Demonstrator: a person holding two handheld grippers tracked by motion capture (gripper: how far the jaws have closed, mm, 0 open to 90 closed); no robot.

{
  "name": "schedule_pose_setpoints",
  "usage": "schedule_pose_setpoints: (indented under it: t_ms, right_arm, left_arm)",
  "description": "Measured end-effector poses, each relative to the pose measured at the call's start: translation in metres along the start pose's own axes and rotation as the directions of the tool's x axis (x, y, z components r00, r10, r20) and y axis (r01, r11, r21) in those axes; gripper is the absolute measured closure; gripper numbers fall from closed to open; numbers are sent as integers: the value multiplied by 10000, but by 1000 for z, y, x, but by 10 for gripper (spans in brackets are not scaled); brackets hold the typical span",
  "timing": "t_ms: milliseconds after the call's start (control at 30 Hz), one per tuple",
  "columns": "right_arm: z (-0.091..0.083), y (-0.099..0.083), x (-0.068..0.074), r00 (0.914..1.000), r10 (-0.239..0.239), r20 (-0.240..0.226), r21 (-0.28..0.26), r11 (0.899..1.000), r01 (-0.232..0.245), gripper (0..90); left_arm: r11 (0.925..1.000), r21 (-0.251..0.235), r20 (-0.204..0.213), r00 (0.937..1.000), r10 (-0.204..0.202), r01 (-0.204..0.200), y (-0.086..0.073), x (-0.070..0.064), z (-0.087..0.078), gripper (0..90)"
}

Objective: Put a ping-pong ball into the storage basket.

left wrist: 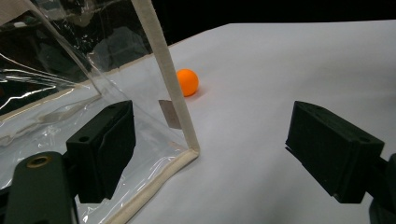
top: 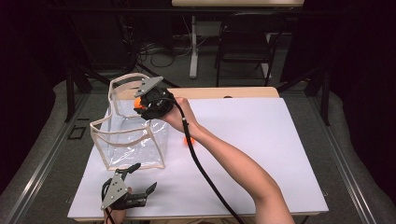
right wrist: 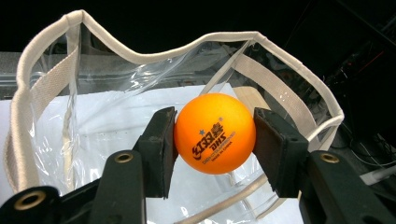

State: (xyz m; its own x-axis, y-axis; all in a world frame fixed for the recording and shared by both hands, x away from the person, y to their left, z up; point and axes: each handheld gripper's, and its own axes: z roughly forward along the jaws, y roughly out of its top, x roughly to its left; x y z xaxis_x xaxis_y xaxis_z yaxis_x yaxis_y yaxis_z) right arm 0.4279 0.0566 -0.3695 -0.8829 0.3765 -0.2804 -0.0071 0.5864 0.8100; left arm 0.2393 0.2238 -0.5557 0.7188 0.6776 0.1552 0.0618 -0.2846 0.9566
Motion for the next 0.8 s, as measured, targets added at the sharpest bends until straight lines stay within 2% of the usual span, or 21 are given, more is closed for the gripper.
schedule_pose_setpoints:
  t_ms: [700, 800]
  right_arm:
    - [0, -3, -2, 9999, 158, -38, 137, 9998, -158, 500]
    - [0, -4, -3, 9994, 334, -3, 66, 9994, -334, 422]
  left_arm:
    - [10000, 30, 18, 10000, 34, -34, 0, 0, 0, 156]
    - [10000, 32, 3, 10000, 22, -22, 0, 0, 0, 156]
